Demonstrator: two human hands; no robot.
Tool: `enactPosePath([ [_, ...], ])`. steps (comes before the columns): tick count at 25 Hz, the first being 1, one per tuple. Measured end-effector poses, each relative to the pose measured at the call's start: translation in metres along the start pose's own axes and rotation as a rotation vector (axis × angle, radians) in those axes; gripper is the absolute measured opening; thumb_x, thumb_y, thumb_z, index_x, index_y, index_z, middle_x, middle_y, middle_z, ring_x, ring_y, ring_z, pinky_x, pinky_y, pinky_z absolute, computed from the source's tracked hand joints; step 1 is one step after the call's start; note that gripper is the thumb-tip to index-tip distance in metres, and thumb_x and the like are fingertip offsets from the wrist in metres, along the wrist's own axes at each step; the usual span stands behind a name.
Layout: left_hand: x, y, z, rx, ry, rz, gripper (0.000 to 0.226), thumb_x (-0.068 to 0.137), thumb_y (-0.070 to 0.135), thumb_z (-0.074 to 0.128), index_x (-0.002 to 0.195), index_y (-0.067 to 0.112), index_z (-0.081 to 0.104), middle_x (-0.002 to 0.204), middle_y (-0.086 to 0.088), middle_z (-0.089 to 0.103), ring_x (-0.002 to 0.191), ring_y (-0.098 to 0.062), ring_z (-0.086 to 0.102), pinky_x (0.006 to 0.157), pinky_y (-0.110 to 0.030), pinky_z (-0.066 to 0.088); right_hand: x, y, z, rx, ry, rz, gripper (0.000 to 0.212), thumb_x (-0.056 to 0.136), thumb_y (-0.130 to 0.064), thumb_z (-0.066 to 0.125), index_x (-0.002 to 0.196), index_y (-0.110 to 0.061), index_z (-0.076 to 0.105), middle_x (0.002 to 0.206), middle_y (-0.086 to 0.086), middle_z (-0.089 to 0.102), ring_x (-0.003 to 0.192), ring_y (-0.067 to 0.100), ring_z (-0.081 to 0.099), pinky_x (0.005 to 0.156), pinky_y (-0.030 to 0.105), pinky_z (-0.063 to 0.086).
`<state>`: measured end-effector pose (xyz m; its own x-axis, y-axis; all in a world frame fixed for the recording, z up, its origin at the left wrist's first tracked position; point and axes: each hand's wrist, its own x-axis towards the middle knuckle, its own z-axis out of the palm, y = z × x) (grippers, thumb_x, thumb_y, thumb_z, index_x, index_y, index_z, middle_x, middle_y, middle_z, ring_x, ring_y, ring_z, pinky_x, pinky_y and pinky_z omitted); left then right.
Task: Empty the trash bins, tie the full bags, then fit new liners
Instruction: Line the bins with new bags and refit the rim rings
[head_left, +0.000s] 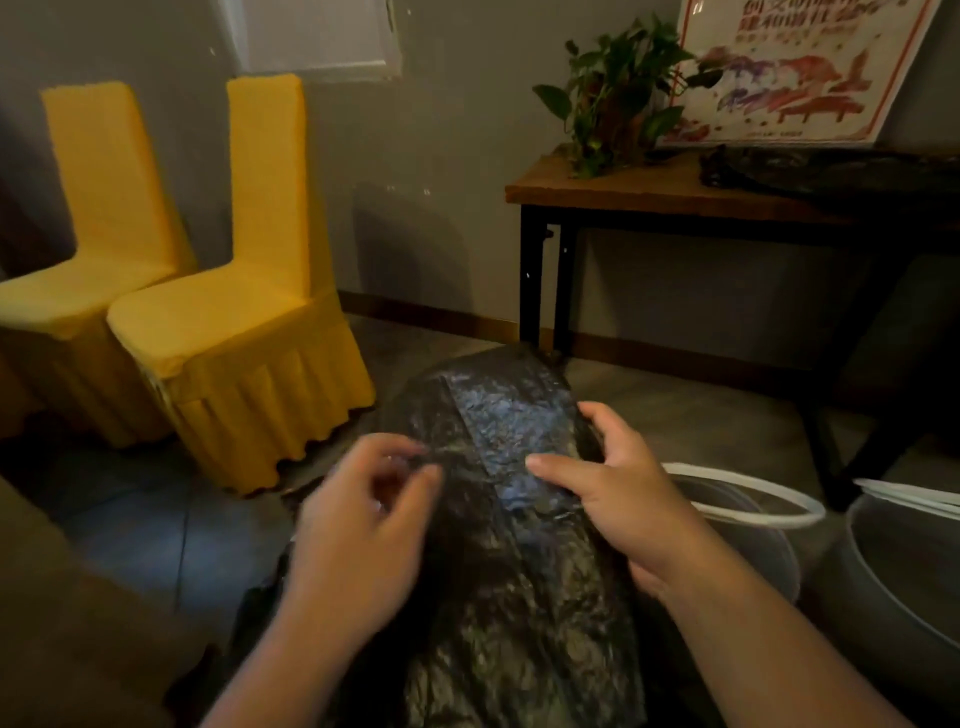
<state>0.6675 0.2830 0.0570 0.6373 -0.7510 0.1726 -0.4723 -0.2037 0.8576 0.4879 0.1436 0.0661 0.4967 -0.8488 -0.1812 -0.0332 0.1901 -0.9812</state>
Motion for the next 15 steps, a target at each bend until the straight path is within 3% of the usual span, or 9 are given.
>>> enactPosePath([
  [2, -0.01, 0.027, 0.023, -0.042, -0.223, 0.051, 0.055, 0.074, 0.089, 0.061, 0.123, 0.064, 0.053, 0.112, 0.037, 0.065, 0.096, 0.012, 0.066, 0.07, -0.018, 0.058, 0.001, 0.003, 0.007, 0.084, -0.016, 0.071, 0.046, 0.092, -0.041, 0.078, 0.135, -0.037, 0.062, 0.114, -0.005, 0.079, 0.1, 0.015, 0.078, 0.084, 0.042, 0.064],
  [4, -0.013, 0.033, 0.04, -0.079, -0.322, 0.045, 0.064, 0.071, 0.092, 0.06, 0.128, 0.066, 0.049, 0.118, 0.041, 0.061, 0.104, 0.015, 0.064, 0.079, -0.02, 0.059, 0.0, 0.003, 0.011, 0.23, -0.091, 0.175, 0.033, 0.098, -0.052, 0.065, 0.124, -0.033, 0.074, 0.115, 0.002, 0.08, 0.103, 0.019, 0.078, 0.084, 0.041, 0.064],
  [6, -0.012, 0.03, 0.049, -0.183, -0.318, 0.016, 0.048, 0.077, 0.08, 0.068, 0.12, 0.063, 0.056, 0.116, 0.034, 0.067, 0.103, 0.009, 0.068, 0.083, -0.027, 0.061, -0.005, 0.004, 0.012, 0.373, -0.167, 0.223, 0.033, 0.105, -0.046, 0.055, 0.117, -0.028, 0.08, 0.113, 0.008, 0.08, 0.102, 0.022, 0.078, 0.075, 0.036, 0.065],
  [8, -0.01, 0.023, 0.057, -0.327, -0.261, -0.053, 0.025, 0.086, 0.055, 0.079, 0.106, 0.055, 0.064, 0.107, 0.019, 0.075, 0.095, -0.003, 0.075, 0.077, -0.033, 0.065, -0.007, 0.009, 0.01, 0.398, -0.159, 0.182, 0.032, 0.108, -0.026, 0.05, 0.119, -0.017, 0.078, 0.114, 0.014, 0.079, 0.103, 0.026, 0.078, 0.08, 0.039, 0.065],
  [11, -0.006, 0.011, 0.059, -0.358, -0.182, -0.073, 0.026, 0.093, 0.022, 0.08, 0.094, 0.045, 0.067, 0.096, 0.007, 0.079, 0.084, -0.013, 0.078, 0.07, -0.034, 0.064, -0.006, 0.014, 0.011, 0.282, -0.137, 0.114, 0.035, 0.105, 0.001, 0.043, 0.118, -0.008, 0.075, 0.106, 0.016, 0.08, 0.099, 0.028, 0.079, 0.083, 0.039, 0.065],
  [13, -0.006, 0.003, 0.055, -0.272, -0.132, -0.049, 0.023, 0.095, 0.021, 0.078, 0.093, 0.043, 0.071, 0.091, 0.008, 0.08, 0.083, -0.01, 0.077, 0.072, -0.036, 0.061, -0.008, 0.016, 0.012, 0.039, -0.127, 0.022, 0.042, 0.101, 0.011, 0.046, 0.114, -0.015, 0.076, 0.102, 0.008, 0.08, 0.092, 0.018, 0.079, 0.077, 0.028, 0.064],
  [15, -0.008, -0.005, 0.048, -0.199, -0.156, -0.027, 0.016, 0.097, 0.027, 0.075, 0.093, 0.042, 0.076, 0.09, 0.011, 0.079, 0.083, -0.006, 0.076, 0.075, -0.033, 0.061, -0.01, 0.019, 0.011, -0.362, -0.057, -0.16, 0.042, 0.099, 0.003, 0.058, 0.109, -0.033, 0.077, 0.102, -0.008, 0.078, 0.095, 0.001, 0.074, 0.077, 0.016, 0.059],
])
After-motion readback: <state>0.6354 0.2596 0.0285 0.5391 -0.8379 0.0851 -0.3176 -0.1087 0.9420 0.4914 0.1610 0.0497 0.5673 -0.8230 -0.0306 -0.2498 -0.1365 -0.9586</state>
